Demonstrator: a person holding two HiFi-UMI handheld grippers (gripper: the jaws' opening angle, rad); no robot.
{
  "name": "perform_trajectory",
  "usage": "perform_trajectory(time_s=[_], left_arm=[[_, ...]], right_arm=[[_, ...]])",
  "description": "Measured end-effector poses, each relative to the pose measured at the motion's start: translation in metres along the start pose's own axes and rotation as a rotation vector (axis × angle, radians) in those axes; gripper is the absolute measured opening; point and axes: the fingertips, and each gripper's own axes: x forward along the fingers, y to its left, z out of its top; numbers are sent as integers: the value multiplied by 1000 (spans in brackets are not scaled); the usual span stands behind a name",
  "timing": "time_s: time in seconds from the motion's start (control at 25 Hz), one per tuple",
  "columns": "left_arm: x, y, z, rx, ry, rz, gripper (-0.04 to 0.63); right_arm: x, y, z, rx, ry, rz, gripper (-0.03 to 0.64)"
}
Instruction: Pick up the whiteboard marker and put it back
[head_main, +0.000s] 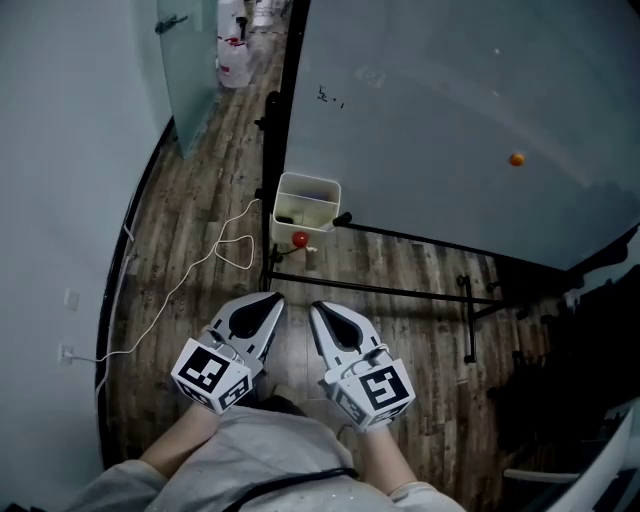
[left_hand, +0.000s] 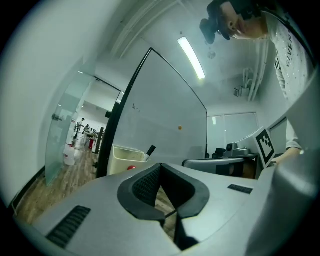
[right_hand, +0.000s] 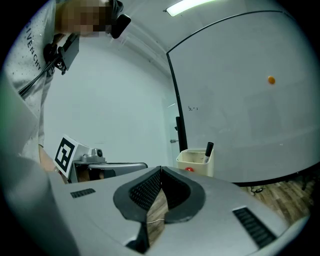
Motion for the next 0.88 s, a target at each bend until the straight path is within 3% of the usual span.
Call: perform_trajectory(time_s=[0.28, 0.88], left_arm=[[-19, -7, 4, -7, 13, -112, 12], [-99, -16, -2, -29, 42, -188, 12]], right_arm=[[-6, 33, 0, 5, 9, -89, 20], [-30, 109, -6, -5, -6, -212, 20]])
